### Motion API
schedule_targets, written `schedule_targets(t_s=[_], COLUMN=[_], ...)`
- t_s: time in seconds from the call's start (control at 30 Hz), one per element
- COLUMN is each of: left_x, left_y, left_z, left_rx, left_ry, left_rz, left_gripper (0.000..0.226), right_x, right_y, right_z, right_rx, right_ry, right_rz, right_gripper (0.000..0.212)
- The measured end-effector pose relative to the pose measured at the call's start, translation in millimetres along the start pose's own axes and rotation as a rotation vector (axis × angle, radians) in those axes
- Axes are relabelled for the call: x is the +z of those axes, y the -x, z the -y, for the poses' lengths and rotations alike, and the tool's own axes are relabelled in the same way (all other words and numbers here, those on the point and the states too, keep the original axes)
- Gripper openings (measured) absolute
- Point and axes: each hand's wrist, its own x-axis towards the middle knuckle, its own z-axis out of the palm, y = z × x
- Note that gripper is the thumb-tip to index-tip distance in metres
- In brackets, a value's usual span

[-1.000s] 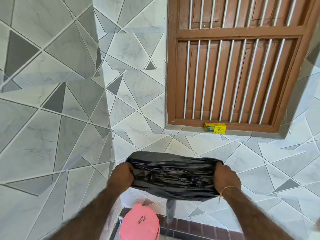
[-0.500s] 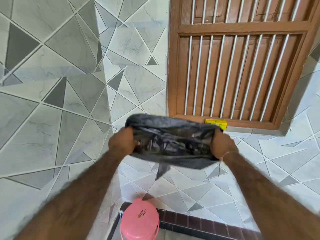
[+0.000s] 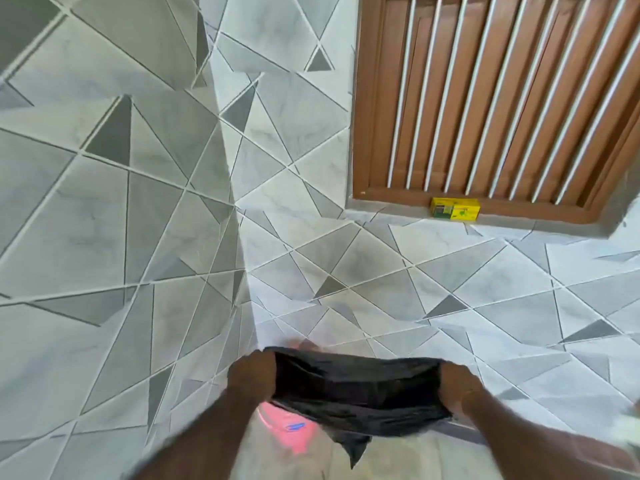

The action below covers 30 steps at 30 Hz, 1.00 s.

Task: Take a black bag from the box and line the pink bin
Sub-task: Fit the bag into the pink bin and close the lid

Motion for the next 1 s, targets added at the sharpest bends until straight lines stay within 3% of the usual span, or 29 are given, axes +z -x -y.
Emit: schedule_targets(t_s=[0.23,0.37,0.47,0.57,0.63,0.67,0.7,0.77,0.8,0.83,0.9,1.0], left_x=[-50.1,-69.7,-100.0,-136.9,-136.4,-122.6,-96.8,-26.7,9.3,33.2,54.3,55.8], left_y=[-14.2,-18.3,-15.0,-7.6,-1.6,2.2,6.9,18.2,25.3,31.2,37.1,39.4], left_z=[-19.5,-25.3,-33.3,-39.0,-42.0,-43.1,-44.2,-42.2,-36.8,-30.0,-19.3,-12.5], left_rx=[-0.137,-0.181,-0.202,-0.228,-0.229,-0.198,-0.150,-0.075,-0.077,-0.096,-0.111,-0.167], left_ry=[0.206,0.151,0.132,0.226,0.303,0.267,0.140,-0.060,-0.070,-0.047,0.039,0.097], left_rz=[-0.177,-0.269,-0.302,-0.539,-0.812,-0.850,-0.708,-0.158,0.059,0.151,0.141,0.190], left_gripper=[0.045,0.029,0.030,0.032,0.034,0.036,0.037,0.040,0.042,0.041,0.039,0.039], right_x=[-62.9,-97.6,-124.7,-157.4,-157.9,-145.4,-124.9,-61.0,-22.7,4.1,32.3,22.4], right_y=[-23.0,-31.1,-33.6,-30.4,-28.1,-30.4,-29.6,-36.1,-42.1,-44.6,-55.2,-54.2], right_z=[34.2,40.9,44.8,50.6,52.4,50.1,44.9,29.3,15.2,4.2,-10.9,4.0], right_rx=[0.009,0.002,-0.102,-0.191,-0.296,-0.362,-0.433,-0.464,-0.398,-0.345,-0.309,-0.295], right_ry=[-0.179,-0.326,-0.296,-0.463,-0.577,-0.559,-0.437,-0.031,0.107,0.157,0.035,-0.008], right_rz=[-0.177,-0.238,-0.337,-0.526,-0.756,-0.800,-0.696,-0.112,0.103,0.207,0.222,0.242], right_gripper=[0.032,0.029,0.029,0.032,0.037,0.040,0.041,0.037,0.037,0.038,0.035,0.030])
